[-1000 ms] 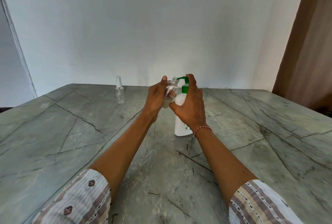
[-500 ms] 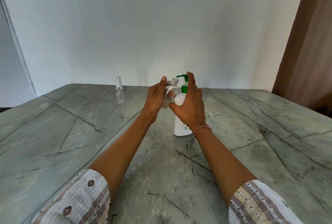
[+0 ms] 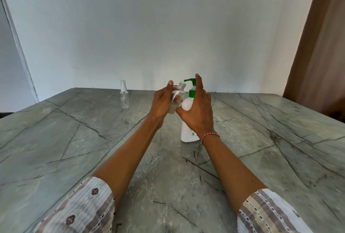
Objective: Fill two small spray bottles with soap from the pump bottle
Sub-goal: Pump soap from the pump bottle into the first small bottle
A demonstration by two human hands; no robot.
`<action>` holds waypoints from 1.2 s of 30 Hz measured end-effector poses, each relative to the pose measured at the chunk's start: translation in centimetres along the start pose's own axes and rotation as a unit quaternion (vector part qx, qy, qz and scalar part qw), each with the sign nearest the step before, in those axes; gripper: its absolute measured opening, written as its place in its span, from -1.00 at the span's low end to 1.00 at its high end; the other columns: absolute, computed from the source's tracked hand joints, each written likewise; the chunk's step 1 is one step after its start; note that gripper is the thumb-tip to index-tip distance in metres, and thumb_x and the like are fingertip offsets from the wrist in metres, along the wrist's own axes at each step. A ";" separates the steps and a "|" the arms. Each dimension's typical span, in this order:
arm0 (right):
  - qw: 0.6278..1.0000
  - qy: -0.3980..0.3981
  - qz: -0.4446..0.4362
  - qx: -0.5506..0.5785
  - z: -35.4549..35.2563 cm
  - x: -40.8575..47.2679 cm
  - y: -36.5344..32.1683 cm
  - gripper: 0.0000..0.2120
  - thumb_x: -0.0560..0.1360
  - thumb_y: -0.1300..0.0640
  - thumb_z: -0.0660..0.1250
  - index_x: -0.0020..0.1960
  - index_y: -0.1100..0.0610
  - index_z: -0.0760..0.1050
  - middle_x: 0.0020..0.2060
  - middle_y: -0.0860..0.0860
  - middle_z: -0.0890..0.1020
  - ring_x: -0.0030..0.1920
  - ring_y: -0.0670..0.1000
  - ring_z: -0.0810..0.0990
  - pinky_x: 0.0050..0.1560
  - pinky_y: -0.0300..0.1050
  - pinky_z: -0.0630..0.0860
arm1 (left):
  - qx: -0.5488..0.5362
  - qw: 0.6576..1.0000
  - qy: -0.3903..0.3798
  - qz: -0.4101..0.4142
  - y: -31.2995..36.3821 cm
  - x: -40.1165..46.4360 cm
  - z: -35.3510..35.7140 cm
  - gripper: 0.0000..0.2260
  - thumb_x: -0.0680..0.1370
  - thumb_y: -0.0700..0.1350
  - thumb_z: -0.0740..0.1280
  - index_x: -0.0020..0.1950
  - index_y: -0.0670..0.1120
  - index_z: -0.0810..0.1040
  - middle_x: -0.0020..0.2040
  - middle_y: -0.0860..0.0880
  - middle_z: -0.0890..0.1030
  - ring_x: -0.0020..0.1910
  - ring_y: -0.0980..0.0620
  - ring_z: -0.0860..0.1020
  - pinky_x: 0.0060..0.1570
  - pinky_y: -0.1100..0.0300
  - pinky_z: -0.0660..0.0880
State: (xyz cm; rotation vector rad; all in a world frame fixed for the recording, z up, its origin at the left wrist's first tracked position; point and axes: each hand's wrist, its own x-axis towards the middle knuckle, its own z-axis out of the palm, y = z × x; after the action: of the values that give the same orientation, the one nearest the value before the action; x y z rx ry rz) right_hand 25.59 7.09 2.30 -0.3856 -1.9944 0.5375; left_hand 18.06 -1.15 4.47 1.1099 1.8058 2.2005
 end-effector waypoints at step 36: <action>1.000 0.001 0.000 -0.002 0.1 -0.1 0.0 -0.04 0.29 0.06 0.52 0.50 0.07 0.01 0.30 0.08 0.41 0.24 0.12 0.39 0.11 -0.03 0.43 | -0.010 1.000 0.006 -0.005 0.0 0.0 0.0 -0.66 0.59 0.13 0.09 -0.09 0.00 0.60 -0.28 0.05 0.64 -0.37 0.28 0.59 -0.41 0.48 0.44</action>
State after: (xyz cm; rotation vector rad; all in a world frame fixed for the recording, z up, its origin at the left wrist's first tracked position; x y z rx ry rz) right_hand 25.54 6.98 2.18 -0.3881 -1.9939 0.5327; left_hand 18.06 -1.13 4.48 1.0821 1.7851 2.2204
